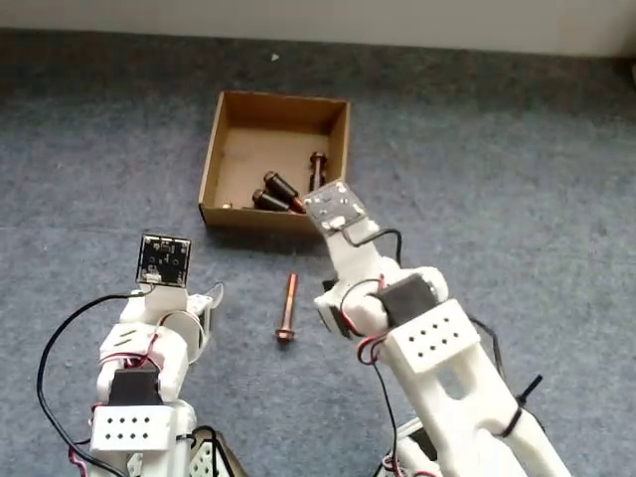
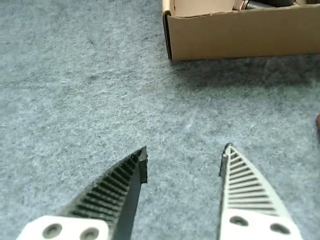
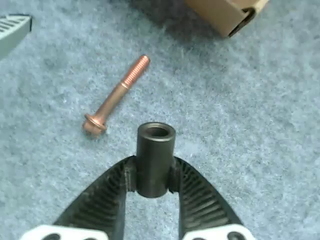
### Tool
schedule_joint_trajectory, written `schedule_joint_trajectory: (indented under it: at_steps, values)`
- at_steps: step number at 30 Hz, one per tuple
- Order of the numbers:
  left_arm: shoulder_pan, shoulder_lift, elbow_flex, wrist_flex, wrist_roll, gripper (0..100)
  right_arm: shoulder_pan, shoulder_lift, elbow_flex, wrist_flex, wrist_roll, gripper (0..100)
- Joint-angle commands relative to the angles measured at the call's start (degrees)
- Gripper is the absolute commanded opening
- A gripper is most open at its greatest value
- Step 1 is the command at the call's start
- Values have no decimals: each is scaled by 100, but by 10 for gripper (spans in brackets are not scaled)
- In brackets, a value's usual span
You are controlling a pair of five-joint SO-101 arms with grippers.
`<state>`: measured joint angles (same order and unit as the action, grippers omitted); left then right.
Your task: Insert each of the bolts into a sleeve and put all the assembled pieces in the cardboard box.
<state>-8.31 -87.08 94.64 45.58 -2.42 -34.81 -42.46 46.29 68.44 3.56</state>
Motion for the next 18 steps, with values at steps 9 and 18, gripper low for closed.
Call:
schedule_joint_trajectory:
  at_steps: [9, 18]
  values:
    - [-75, -4, -690, 149, -264, 252, 1411, -1332, 2079, -2651, -2409, 5]
    - [769, 224, -2791, 2374, -1618, 252, 2607, -1349, 2510, -3670, -3051, 5]
